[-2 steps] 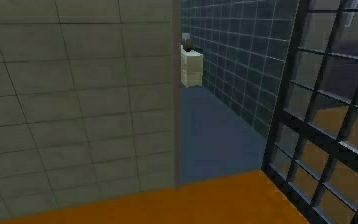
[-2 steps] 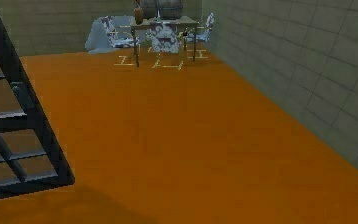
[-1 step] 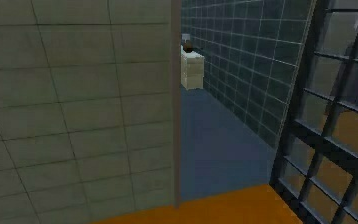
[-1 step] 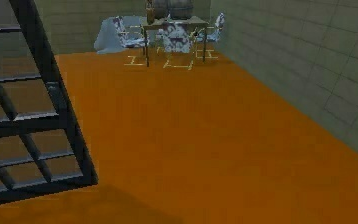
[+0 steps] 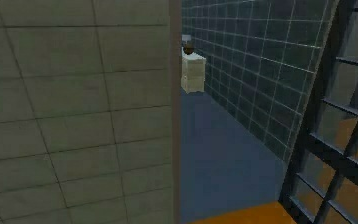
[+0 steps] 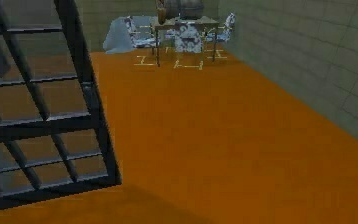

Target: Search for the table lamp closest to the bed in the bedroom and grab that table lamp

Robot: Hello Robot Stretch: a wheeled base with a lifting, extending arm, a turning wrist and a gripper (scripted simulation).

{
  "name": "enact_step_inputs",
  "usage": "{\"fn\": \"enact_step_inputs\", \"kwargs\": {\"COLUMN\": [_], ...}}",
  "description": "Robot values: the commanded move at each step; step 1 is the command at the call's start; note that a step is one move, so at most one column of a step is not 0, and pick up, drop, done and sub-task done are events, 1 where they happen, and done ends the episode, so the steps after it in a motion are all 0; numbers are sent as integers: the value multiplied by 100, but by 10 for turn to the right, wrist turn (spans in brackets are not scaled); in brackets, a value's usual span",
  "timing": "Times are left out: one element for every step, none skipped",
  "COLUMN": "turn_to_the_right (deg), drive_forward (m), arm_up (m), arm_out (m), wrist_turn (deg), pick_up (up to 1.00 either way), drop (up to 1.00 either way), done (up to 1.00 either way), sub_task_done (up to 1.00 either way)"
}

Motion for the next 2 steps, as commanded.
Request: {"fn": "enact_step_inputs", "kwargs": {"turn_to_the_right": [390, 30], "drive_forward": [0, 0], "arm_up": [0, 0], "arm_out": [0, 0], "wrist_turn": [0, 0], "pick_up": [0, 0], "drop": [0, 0], "done": [0, 0], "sub_task_done": [0, 0]}}
